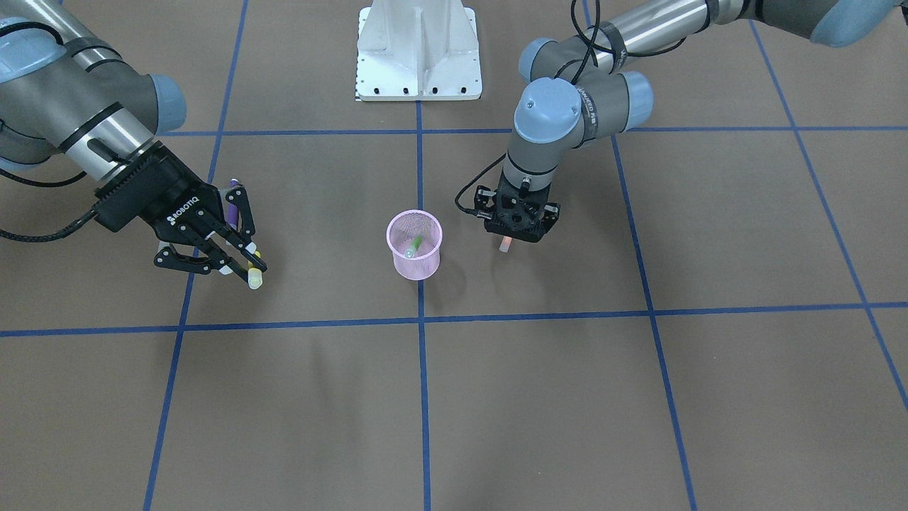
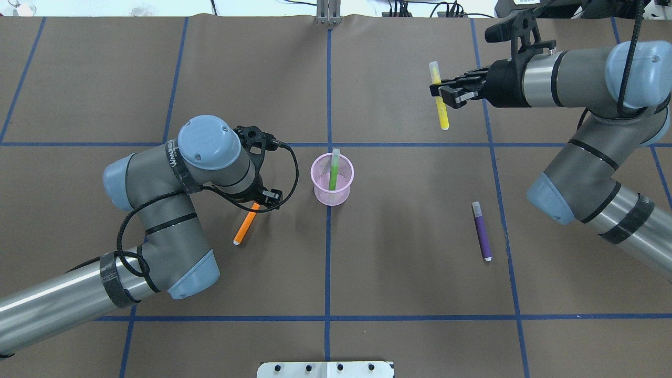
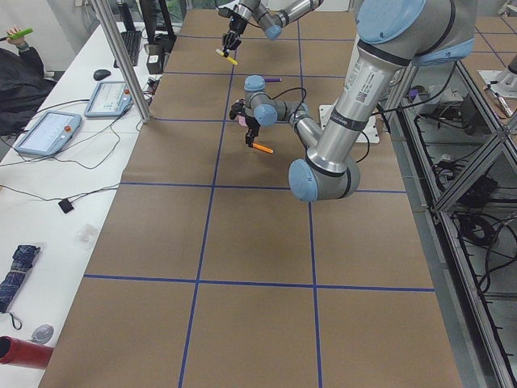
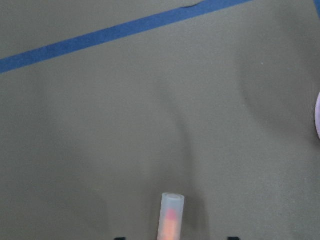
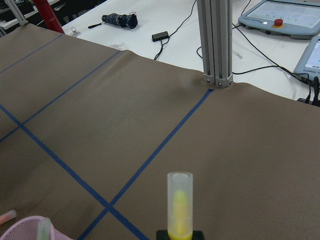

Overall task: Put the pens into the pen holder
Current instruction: 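Lift the orange marker with the left gripper while the right carries the highlighter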

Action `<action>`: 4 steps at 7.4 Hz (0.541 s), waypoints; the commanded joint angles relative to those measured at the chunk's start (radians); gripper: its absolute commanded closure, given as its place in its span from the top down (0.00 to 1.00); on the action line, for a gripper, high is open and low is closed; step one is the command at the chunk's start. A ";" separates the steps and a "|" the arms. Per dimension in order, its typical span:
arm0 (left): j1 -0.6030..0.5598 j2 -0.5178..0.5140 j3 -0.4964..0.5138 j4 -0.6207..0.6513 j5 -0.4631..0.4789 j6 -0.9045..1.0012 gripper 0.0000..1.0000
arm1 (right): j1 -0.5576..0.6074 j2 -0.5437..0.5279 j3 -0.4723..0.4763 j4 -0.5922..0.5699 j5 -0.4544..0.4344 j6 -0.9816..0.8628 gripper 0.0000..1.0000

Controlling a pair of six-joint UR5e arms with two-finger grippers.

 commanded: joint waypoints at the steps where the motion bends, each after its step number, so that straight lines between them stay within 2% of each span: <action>1: 0.002 0.005 0.003 0.000 -0.002 0.000 0.60 | -0.005 0.011 -0.001 -0.002 -0.006 0.011 0.00; 4: 0.003 0.012 0.005 0.003 -0.002 0.000 0.57 | -0.005 0.016 -0.001 -0.003 -0.006 0.011 0.00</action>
